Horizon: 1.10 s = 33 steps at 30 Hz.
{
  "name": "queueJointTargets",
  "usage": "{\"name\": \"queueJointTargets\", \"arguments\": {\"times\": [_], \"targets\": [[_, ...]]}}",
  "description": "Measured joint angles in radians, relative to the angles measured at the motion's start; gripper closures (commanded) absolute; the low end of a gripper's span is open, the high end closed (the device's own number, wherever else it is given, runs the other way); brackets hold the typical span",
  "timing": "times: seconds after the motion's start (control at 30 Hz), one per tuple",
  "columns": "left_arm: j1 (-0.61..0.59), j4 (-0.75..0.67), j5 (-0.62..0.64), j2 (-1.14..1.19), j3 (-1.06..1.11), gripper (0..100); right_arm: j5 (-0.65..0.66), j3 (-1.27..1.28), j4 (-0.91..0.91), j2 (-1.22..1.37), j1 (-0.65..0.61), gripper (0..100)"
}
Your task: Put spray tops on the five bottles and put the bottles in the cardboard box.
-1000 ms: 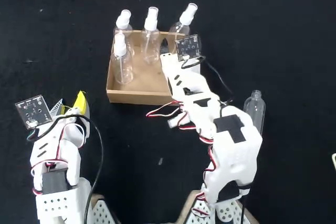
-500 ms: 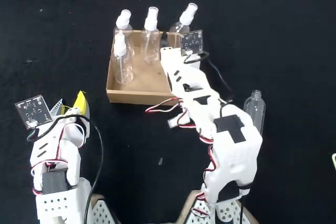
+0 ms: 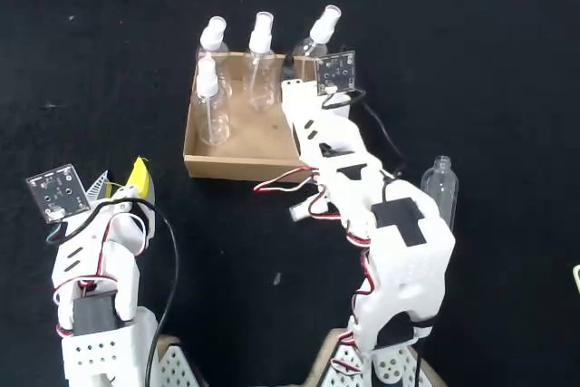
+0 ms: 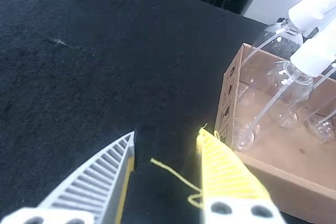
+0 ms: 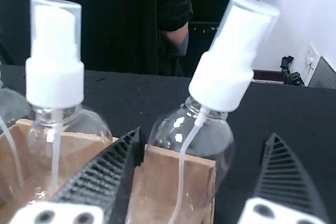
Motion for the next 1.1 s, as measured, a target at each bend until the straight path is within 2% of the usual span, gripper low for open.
{"name": "queueJointTargets", "arguments": {"times": [0.23,0.53,0.6,0.77,0.83,0.97,1.1], "targets": [[0.000,0.000,0.000,0.000,0.000,83,0.000,0.074,0.000,-0.100,0.000,67.3],[0.000,0.000,0.000,0.000,0.000,83,0.000,0.298,0.005,-0.327,0.000,67.4],[0.000,0.000,0.000,0.000,0.000,83,0.000,0.351,0.054,-0.405,0.000,67.4],[0.000,0.000,0.000,0.000,0.000,83,0.000,0.374,0.384,-0.667,0.006,68.7],[0.000,0.000,0.000,0.000,0.000,82,0.000,0.353,0.582,-0.784,0.020,75.5],[-0.003,0.000,0.000,0.000,0.000,82,0.000,0.216,1.010,-0.967,0.057,97.4],[-0.006,0.000,-0.100,0.000,0.000,83,0.000,0.086,1.270,-0.997,0.094,97.7]]}}
